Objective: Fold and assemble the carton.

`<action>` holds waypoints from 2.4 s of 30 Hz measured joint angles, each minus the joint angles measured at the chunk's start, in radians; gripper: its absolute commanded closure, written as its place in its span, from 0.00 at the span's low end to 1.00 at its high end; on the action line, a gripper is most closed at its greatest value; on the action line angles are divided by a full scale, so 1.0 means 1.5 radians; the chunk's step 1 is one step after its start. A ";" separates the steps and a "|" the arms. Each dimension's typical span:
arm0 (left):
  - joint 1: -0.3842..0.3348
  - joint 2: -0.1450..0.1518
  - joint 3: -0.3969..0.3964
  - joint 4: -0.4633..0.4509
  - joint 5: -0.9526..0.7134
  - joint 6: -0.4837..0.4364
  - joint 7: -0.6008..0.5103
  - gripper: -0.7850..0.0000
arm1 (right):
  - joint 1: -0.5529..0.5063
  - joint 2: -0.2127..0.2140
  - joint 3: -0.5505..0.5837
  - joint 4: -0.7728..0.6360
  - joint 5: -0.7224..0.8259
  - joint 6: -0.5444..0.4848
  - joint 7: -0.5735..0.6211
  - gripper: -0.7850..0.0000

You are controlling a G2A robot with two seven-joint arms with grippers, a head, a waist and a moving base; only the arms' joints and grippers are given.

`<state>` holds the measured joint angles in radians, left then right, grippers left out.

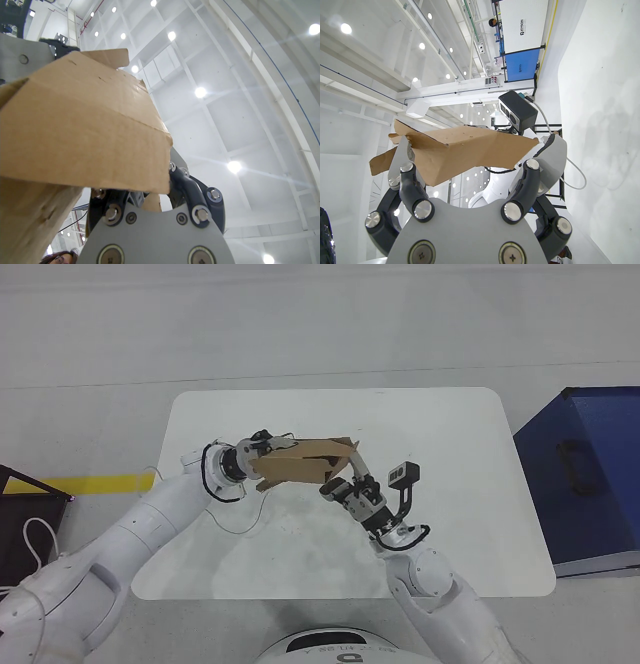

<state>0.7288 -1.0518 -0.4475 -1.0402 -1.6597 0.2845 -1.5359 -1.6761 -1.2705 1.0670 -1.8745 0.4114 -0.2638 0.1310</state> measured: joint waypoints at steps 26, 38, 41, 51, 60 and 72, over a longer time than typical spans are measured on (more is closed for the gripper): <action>0.014 0.034 -0.074 -0.038 0.109 0.000 0.000 1.00 | 0.002 0.007 0.070 -0.013 0.126 0.132 0.052 0.00; 0.017 0.020 -0.086 -0.009 0.083 0.000 0.000 1.00 | 0.007 0.010 0.031 -0.013 0.104 0.156 0.178 0.00; 0.015 0.016 -0.083 -0.001 0.099 0.000 0.000 1.00 | 0.005 0.010 0.023 -0.013 0.094 0.141 0.185 0.00; 0.014 0.006 -0.087 0.012 0.130 -0.002 0.000 1.00 | 0.004 0.008 0.011 -0.004 0.084 0.087 0.191 0.00; 0.017 0.001 -0.083 0.018 0.124 0.000 0.000 1.00 | -0.005 0.012 0.014 -0.006 0.046 0.062 0.211 0.00; 0.003 -0.003 -0.058 0.023 0.134 0.000 0.000 1.00 | 0.008 0.009 0.009 0.001 0.052 0.094 0.160 0.00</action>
<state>0.7339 -1.0564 -0.5347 -1.0055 -1.4593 0.2842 -1.5359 -1.6641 -1.2570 1.0798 -1.8728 0.4889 -0.1234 0.3717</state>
